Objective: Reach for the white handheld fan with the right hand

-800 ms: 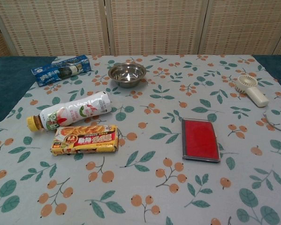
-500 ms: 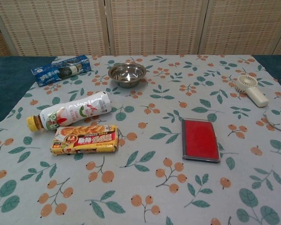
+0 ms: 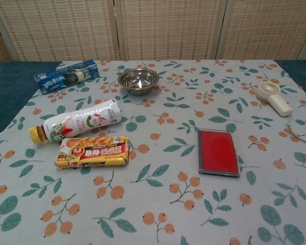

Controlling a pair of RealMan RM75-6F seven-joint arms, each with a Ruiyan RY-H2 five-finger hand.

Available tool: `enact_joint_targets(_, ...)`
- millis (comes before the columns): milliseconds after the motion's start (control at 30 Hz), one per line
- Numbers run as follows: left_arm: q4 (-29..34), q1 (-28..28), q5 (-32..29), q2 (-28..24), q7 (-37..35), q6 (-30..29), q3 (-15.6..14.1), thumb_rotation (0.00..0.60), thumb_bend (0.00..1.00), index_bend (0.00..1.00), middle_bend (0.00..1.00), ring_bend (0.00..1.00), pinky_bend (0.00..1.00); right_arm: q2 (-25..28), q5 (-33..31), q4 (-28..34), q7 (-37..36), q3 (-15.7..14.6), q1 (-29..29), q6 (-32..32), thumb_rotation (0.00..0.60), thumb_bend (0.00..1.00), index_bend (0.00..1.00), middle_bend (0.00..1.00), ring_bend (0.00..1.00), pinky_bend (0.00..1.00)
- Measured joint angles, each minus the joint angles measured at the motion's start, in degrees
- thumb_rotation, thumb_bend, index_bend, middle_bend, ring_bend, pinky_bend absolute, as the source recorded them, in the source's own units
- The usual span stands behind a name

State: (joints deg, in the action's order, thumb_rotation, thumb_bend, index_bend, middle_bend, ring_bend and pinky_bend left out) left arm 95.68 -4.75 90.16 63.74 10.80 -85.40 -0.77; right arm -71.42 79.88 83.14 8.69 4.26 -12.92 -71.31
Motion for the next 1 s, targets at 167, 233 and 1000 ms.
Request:
enact_joint_targets(167, -0.1, -0.1, -0.4, 0.2, 0.2, 0.5, 0.1, 0.600, 0.43, 0.23, 0.22, 0.27, 0.41, 1.1, -8.9, 3.3, 6.0, 3.1, -4.7, 7.8, 0.600, 0.70, 0.06, 0.77, 0.65, 0.69)
enact_joint_targets(233, -0.1, -0.3, -0.7, 0.2, 0.5, 1.1, 0.1, 0.600, 0.43, 0.23, 0.22, 0.27, 0.41, 0.8, -11.9, 3.8, 8.8, 4.3, -6.4, 9.2, 0.600, 0.70, 0.06, 0.77, 0.65, 0.69)
enact_joint_targets(1000, 0.4, -0.3, -1.0, -0.2, 0.3, 1.5, 0.0, 0.600, 0.42, 0.23, 0.22, 0.27, 0.41, -11.8, -21.7, -13.6, 10.0, 6.2, -14.2, 16.9, 0.600, 0.70, 0.06, 0.77, 0.65, 0.69)
